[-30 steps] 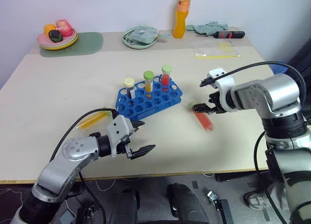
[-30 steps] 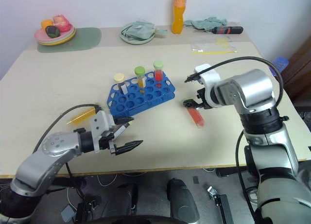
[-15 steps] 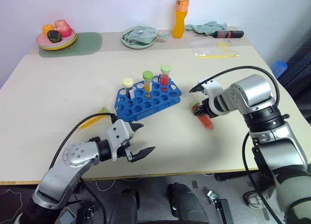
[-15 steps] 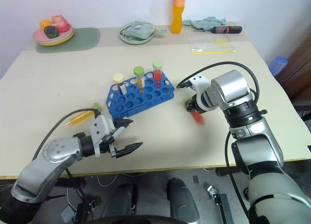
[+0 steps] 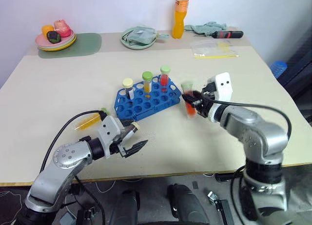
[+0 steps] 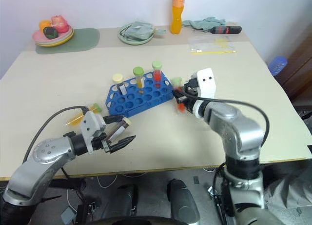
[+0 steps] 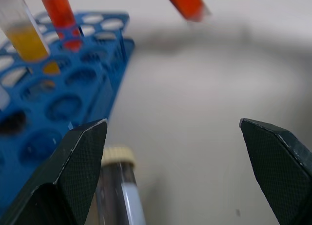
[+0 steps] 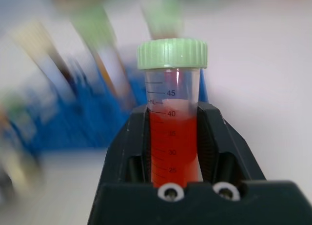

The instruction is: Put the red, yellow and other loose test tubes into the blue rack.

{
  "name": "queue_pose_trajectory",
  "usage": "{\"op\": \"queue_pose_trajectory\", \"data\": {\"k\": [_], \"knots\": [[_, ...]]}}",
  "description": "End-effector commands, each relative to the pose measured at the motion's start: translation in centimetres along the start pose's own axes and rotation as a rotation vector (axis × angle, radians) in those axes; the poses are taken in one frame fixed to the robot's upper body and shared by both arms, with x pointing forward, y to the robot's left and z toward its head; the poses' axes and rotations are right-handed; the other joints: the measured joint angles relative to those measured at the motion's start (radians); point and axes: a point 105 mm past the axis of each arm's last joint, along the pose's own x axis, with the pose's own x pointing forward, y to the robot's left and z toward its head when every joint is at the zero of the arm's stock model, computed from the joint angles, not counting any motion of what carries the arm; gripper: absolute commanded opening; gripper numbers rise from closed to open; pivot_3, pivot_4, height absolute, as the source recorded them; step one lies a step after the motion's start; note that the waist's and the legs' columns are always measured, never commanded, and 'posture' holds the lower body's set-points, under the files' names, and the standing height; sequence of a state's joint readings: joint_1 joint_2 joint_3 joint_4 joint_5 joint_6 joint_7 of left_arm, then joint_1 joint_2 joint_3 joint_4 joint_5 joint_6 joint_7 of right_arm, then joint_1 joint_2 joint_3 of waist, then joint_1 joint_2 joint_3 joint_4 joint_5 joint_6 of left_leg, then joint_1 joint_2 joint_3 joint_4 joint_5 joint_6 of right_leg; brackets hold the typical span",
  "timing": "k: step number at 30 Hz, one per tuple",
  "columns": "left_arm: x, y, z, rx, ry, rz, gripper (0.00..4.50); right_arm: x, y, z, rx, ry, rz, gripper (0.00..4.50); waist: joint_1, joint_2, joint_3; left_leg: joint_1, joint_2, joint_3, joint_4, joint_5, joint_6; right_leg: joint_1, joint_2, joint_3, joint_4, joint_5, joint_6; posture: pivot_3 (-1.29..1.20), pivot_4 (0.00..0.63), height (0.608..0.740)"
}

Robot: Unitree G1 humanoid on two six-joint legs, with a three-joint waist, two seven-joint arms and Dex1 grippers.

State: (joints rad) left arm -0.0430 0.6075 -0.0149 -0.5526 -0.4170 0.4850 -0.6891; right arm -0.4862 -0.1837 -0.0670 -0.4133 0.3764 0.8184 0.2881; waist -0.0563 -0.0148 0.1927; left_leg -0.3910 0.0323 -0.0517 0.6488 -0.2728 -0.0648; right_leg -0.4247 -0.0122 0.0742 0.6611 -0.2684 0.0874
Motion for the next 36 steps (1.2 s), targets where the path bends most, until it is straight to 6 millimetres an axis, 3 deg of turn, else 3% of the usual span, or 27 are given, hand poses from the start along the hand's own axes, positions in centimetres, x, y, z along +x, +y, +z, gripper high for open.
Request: {"op": "queue_pose_trajectory", "data": {"k": [1, 6, 18, 36], "knots": [[0.2, 0.8, 0.8, 0.007, -0.026, 0.007, 4.50, 2.3, 0.6, 1.5, -0.081, -0.200, -0.038, 0.78, -0.005, -0.001, 0.000, 0.000, 0.000, 0.000, 0.000, 0.000, 0.000, 0.000, 0.000, 0.000, 0.001, 0.000, 0.000, 0.00, 0.150, 0.740], [0.0, 1.2, 0.8, 0.014, -0.019, 0.003, 4.50, 4.6, 0.0, 0.0, -0.076, -0.243, -0.068, 0.78, -0.009, -0.001, 0.000, 0.000, 0.000, 0.000, 0.000, 0.000, 0.000, 0.000, 0.000, 0.000, 0.001, 0.000, 0.000, 0.00, 0.150, 0.740], [-0.4, 0.7, 1.0, 0.009, -0.019, 0.026, 4.50, 6.7, -0.6, -1.5, -0.103, -0.250, -0.077, 0.78, -0.013, 0.000, 0.000, 0.000, 0.000, 0.000, 0.000, 0.000, 0.000, 0.000, -0.001, 0.000, 0.002, 0.000, 0.000, 0.00, 0.150, 0.740], [-0.5, 0.8, 1.2, 0.010, -0.019, 0.033, 4.50, 5.8, -0.2, -4.2, -0.066, -0.304, -0.098, 0.78, -0.014, 0.000, 0.000, 0.001, 0.000, 0.000, 0.000, 0.000, -0.001, 0.000, -0.001, 0.000, 0.002, 0.000, 0.000, 0.00, 0.150, 0.740]]}}
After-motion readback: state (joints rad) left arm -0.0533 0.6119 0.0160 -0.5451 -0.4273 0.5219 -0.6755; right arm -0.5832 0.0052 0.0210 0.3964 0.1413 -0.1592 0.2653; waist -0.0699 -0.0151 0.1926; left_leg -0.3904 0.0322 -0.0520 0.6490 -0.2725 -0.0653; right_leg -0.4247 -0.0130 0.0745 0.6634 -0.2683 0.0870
